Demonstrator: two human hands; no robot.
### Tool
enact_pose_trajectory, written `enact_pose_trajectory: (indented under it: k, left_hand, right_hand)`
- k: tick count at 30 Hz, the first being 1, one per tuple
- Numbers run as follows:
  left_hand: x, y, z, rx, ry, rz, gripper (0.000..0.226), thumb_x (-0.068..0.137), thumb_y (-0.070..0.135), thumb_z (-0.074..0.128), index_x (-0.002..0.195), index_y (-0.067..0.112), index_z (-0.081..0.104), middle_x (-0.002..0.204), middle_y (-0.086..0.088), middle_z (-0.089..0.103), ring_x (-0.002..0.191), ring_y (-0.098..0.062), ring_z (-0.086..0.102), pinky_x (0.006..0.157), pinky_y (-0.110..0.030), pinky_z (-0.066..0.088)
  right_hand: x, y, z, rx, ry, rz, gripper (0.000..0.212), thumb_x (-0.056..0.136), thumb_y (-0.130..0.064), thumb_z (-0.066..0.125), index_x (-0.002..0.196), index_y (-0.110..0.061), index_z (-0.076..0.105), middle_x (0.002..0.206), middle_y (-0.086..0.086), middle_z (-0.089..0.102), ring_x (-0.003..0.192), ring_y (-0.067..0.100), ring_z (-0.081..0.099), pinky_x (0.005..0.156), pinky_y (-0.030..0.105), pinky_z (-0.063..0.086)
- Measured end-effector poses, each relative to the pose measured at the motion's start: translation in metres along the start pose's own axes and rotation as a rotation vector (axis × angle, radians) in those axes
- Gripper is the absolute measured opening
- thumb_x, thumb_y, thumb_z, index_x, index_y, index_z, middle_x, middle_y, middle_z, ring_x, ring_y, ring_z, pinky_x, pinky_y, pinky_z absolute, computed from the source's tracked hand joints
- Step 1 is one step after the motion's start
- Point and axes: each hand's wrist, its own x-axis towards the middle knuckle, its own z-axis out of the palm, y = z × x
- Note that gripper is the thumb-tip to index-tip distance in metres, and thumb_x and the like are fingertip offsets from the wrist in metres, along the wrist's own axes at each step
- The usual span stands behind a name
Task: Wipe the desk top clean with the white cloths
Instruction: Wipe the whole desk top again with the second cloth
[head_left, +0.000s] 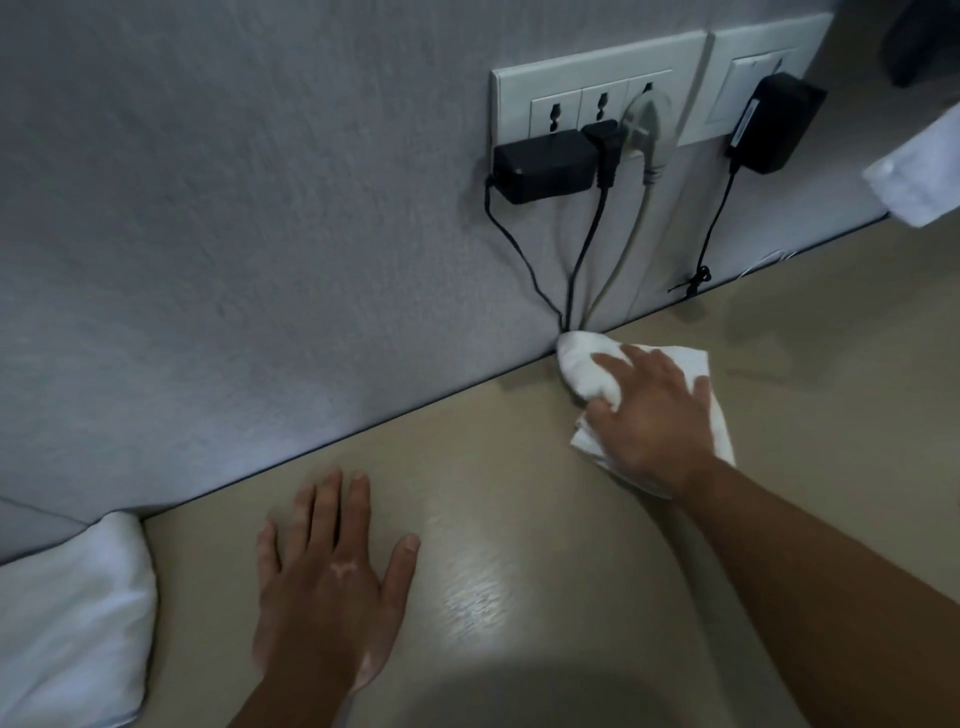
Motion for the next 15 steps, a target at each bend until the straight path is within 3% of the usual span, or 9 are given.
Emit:
enact_pose_trajectory:
  k: [6,10,12,15]
  left_hand:
    - [0.003,0.001,-0.001,-0.03,-0.066,-0.006,0.089,0.088,0.077,-0.003,0.165,0.031,0.004,0.174,0.003,0.003,0.16,-0.021,-0.003,0.129,-0.051,0.003]
    - [0.005,0.002,-0.003,-0.036,-0.07,-0.016,0.087,0.093,0.076,0.001,0.163,0.029,0.021,0.171,-0.001,0.022,0.158,-0.026,0.014,0.126,-0.056,0.015]
    - [0.006,0.003,-0.005,-0.021,-0.084,-0.017,0.088,0.092,0.076,-0.003,0.164,0.031,0.017,0.172,0.0,0.018,0.158,-0.026,0.012,0.126,-0.056,0.013]
    - [0.009,0.005,-0.007,-0.025,-0.091,-0.017,0.089,0.086,0.076,-0.011,0.164,0.035,0.002,0.174,0.003,0.002,0.159,-0.023,-0.003,0.127,-0.054,0.005]
  right_hand:
    - [0.013,0.007,0.004,0.008,0.062,0.136,0.058,0.093,-0.056,0.04,0.148,-0.041,0.045,0.162,-0.005,0.037,0.152,0.024,0.026,0.118,0.07,0.015]
    - [-0.019,-0.031,0.01,0.043,0.056,0.208,0.056,0.099,-0.056,0.043,0.153,-0.042,0.04,0.167,-0.004,0.029,0.156,0.028,0.016,0.119,0.071,0.01]
    - [-0.048,-0.052,0.019,0.015,0.014,0.12,0.058,0.097,-0.058,0.036,0.154,-0.044,0.039,0.168,-0.004,0.027,0.157,0.029,0.015,0.119,0.071,0.009]
    - [-0.094,-0.067,0.027,-0.019,-0.013,-0.089,0.06,0.088,-0.056,0.036,0.145,-0.043,0.053,0.16,-0.002,0.045,0.152,0.033,0.033,0.116,0.074,0.02]
